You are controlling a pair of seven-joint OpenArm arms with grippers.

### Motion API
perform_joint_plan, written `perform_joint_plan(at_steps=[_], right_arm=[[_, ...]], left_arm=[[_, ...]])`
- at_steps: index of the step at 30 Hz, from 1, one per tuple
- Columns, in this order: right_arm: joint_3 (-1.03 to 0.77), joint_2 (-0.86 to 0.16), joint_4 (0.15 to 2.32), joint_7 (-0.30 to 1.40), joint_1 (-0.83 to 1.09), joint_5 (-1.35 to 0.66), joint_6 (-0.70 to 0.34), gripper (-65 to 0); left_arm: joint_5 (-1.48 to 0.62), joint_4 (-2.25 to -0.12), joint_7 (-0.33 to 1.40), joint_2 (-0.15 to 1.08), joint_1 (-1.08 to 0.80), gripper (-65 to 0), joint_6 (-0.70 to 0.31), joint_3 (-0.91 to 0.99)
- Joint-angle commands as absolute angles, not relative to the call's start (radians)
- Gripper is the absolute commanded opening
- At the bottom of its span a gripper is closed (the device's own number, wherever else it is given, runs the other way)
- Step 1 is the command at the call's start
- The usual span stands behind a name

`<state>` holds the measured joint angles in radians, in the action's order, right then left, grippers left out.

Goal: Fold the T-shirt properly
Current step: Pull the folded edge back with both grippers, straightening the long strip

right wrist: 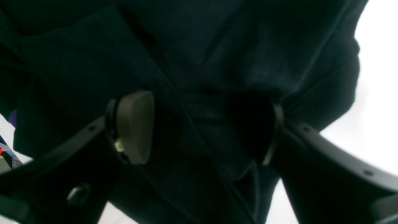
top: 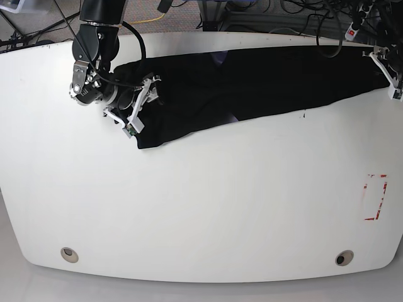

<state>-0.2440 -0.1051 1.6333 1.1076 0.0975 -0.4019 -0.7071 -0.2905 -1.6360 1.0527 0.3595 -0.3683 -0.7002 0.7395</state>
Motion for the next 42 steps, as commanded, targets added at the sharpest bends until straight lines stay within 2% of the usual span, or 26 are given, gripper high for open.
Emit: perform_joint_plan(at_steps=[1,13,18,22,34,42], right_arm=[[-0.245,-0.113,1.639,1.135,0.093,-0.375,-0.698,-20.8],[-0.245,-0.111,1.632,1.13,0.091,-0.371,-0.698,-20.8],[-0.245,-0.11,1.618,1.058,0.091,-0.286,-0.698,-27.7],[-0.263,-0.117,1.55,1.036,0.058,-0.243,-0.698,-29.2],[-0.418,-0.286,1.461,1.015,-0.012,-0.289,-0.698,-28.9],[-0.427,-0.318,1.465,1.018,-0.018,-0.289,-0.698,-28.9]], left_arm=[[-0.272,-1.607,1.036,0.374,-0.367,-39.7,-0.698,0.742],[-0.263,-1.501,0.94,0.378,-0.358,-39.9,-0.698,0.731],[-0.263,-1.501,0.935,0.38,-0.328,-39.9,-0.698,0.667],[-0.263,-1.501,0.935,0.38,-0.305,-39.9,-0.698,0.621],[-0.263,-1.501,0.938,0.371,-0.166,-39.9,-0.698,0.444],[-0.274,-1.514,0.941,0.332,-0.108,-39.9,-0.698,0.415]])
